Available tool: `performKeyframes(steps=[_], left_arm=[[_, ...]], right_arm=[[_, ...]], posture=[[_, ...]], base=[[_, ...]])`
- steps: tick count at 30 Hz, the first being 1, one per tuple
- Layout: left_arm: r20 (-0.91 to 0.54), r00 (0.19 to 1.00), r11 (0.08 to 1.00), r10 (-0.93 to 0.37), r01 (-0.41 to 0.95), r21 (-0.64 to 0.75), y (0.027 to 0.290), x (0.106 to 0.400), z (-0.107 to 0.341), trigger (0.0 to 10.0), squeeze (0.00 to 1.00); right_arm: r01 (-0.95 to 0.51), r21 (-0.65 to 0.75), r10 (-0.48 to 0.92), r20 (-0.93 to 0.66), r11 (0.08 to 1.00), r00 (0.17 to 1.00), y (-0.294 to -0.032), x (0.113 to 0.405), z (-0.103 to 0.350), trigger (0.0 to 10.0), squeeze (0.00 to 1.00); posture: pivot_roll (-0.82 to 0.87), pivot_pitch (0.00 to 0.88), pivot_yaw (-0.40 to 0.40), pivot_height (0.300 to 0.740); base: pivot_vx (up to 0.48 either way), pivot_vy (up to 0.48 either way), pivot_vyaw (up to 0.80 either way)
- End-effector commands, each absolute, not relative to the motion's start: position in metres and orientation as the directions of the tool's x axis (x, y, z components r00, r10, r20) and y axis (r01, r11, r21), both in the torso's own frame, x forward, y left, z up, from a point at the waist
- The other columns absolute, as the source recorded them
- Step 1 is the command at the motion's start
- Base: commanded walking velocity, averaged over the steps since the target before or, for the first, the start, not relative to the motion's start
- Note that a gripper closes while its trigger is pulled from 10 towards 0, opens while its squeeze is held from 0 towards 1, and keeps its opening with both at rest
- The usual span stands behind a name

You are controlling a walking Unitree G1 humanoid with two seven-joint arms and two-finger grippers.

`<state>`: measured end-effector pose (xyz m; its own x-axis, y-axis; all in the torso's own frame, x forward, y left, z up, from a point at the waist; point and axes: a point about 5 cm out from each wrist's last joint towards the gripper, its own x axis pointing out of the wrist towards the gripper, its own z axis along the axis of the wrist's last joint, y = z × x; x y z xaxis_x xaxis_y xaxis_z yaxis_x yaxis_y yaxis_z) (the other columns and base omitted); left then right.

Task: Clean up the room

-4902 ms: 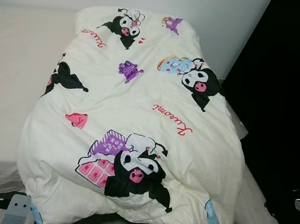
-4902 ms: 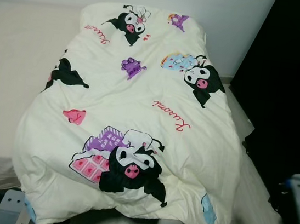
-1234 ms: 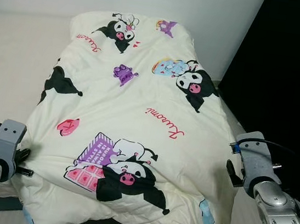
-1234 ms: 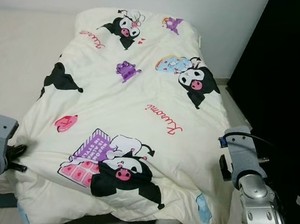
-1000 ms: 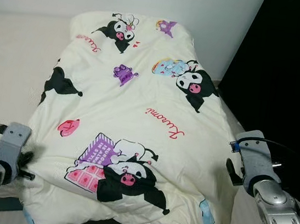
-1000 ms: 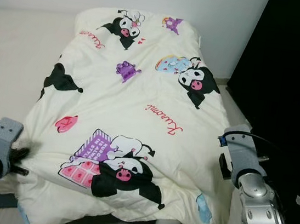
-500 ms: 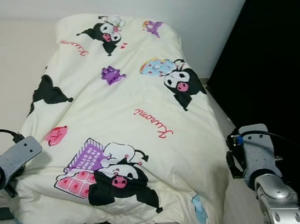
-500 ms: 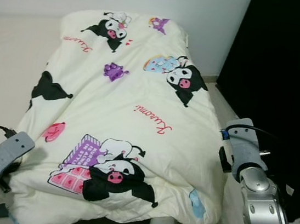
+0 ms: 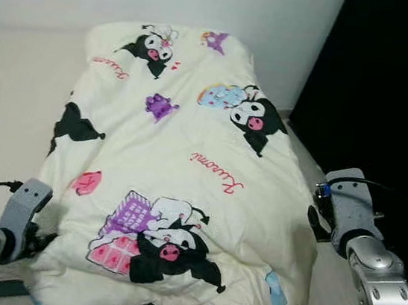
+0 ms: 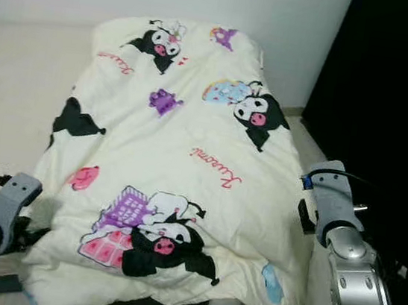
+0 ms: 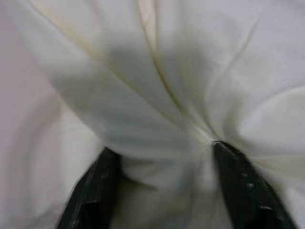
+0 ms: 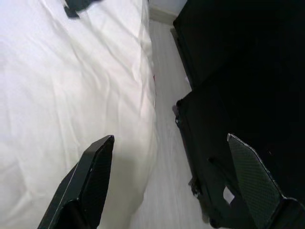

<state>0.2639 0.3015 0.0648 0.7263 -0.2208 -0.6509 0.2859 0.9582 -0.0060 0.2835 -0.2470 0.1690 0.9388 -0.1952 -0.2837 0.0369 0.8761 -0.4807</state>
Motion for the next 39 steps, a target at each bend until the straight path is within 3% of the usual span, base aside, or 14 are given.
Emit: performKeyframes(steps=[1, 10, 12, 13, 16, 17, 26, 27, 28, 29, 30, 31, 34, 39], left_arm=[[-0.667, 0.7, 0.961, -0.254, 0.262, -0.091, 0.299, 0.259, 0.056, 10.0, 1.0], [-0.686, 0.713, 0.986, -0.143, 0.162, -0.038, 0.32, 0.261, 0.065, 10.0, 1.0], [-0.746, 0.664, 0.964, 0.054, 0.161, 0.213, 0.35, 0.255, 0.083, 10.0, 1.0], [-0.746, 0.664, 0.964, 0.054, 0.161, 0.213, 0.35, 0.255, 0.083, 10.0, 1.0], [-0.827, 0.549, 0.895, 0.125, 0.297, 0.332, 0.362, 0.238, 0.088, 10.0, 1.0], [-0.888, 0.449, 0.866, 0.102, 0.399, 0.301, 0.36, 0.223, 0.084, 10.0, 1.0], [-0.976, 0.208, 0.807, -0.059, 0.586, 0.077, 0.332, 0.185, 0.055, 10.0, 1.0], [-0.95, 0.269, 0.813, -0.155, 0.582, 0.032, 0.317, 0.193, 0.054, 10.0, 0.57], [-0.95, 0.269, 0.813, -0.155, 0.582, 0.032, 0.317, 0.193, 0.054, 10.0, 0.57], [-0.925, 0.323, 0.826, -0.202, 0.563, 0.017, 0.313, 0.2, 0.057, 10.0, 0.36], [-0.905, 0.358, 0.835, -0.23, 0.551, 0.005, 0.31, 0.205, 0.06, 10.0, 0.36], [-0.847, 0.466, 0.856, -0.256, 0.516, 0.025, 0.308, 0.22, 0.066, 10.0, 0.0], [-0.747, 0.611, 0.902, -0.264, 0.431, 0.034, 0.304, 0.242, 0.07, 10.0, 0.0], [-0.727, 0.64, 0.937, -0.247, 0.348, -0.012, 0.299, 0.246, 0.057, 10.0, 0.0]], right_arm=[[0.028, -0.486, -0.192, -0.291, 0.874, 0.937, -0.247, 0.284, 0.167, 10.0, 0.0], [0.032, -0.49, -0.194, -0.283, 0.871, 0.939, -0.249, 0.286, 0.17, 10.0, 0.0], [0.028, -0.49, -0.186, -0.276, 0.871, 0.943, -0.246, 0.289, 0.171, 10.0, 0.0], [0.028, -0.49, -0.186, -0.276, 0.871, 0.943, -0.246, 0.289, 0.171, 10.0, 0.0], [0.027, -0.491, -0.182, -0.272, 0.871, 0.945, -0.245, 0.29, 0.172, 10.0, 0.0], [0.028, -0.492, -0.184, -0.27, 0.87, 0.945, -0.246, 0.29, 0.172, 10.0, 0.0], [0.029, -0.491, -0.186, -0.274, 0.871, 0.944, -0.246, 0.289, 0.17, 10.0, 0.0], [0.026, -0.49, -0.183, -0.276, 0.872, 0.944, -0.246, 0.289, 0.17, 10.0, 0.0], [0.026, -0.49, -0.183, -0.276, 0.872, 0.944, -0.246, 0.289, 0.17, 10.0, 0.0], [0.024, -0.489, -0.181, -0.277, 0.872, 0.944, -0.246, 0.289, 0.17, 10.0, 0.0], [0.023, -0.489, -0.18, -0.277, 0.872, 0.944, -0.246, 0.289, 0.17, 10.0, 0.0], [0.02, -0.489, -0.178, -0.279, 0.872, 0.944, -0.246, 0.289, 0.169, 10.0, 0.0], [0.014, -0.488, -0.174, -0.283, 0.873, 0.943, -0.245, 0.29, 0.167, 10.0, 0.0], [0.004, -0.483, -0.166, -0.294, 0.876, 0.941, -0.244, 0.289, 0.163, 10.0, 0.0]], posture=[[-0.17, 0.13, -0.015, 0.568], [-0.17, 0.123, -0.019, 0.582], [-0.16, 0.113, -0.021, 0.592], [-0.16, 0.113, -0.021, 0.592], [-0.16, 0.113, -0.022, 0.602], [-0.16, 0.113, -0.022, 0.612], [-0.16, 0.117, -0.021, 0.641], [-0.16, 0.119, -0.022, 0.651], [-0.16, 0.119, -0.022, 0.651], [-0.16, 0.12, -0.024, 0.656], [-0.16, 0.12, -0.024, 0.66], [-0.16, 0.121, -0.024, 0.665], [-0.16, 0.121, -0.023, 0.68], [-0.16, 0.123, -0.022, 0.704]], base=[[0.0, 0.0, 0.0], [0.0, 0.0, 0.0], [0.0, 0.0, 0.0], [0.0, 0.0, 0.0], [0.0, 0.0, 0.0], [0.0, 0.0, 0.0], [0.0, 0.0, 0.0], [0.0, 0.0, 0.0], [0.0, 0.0, 0.0], [0.0, 0.0, 0.0], [0.0, 0.0, 0.0], [0.0, 0.0, 0.0], [-0.16, 0.0, 0.0], [-0.48, 0.0, 0.0]])
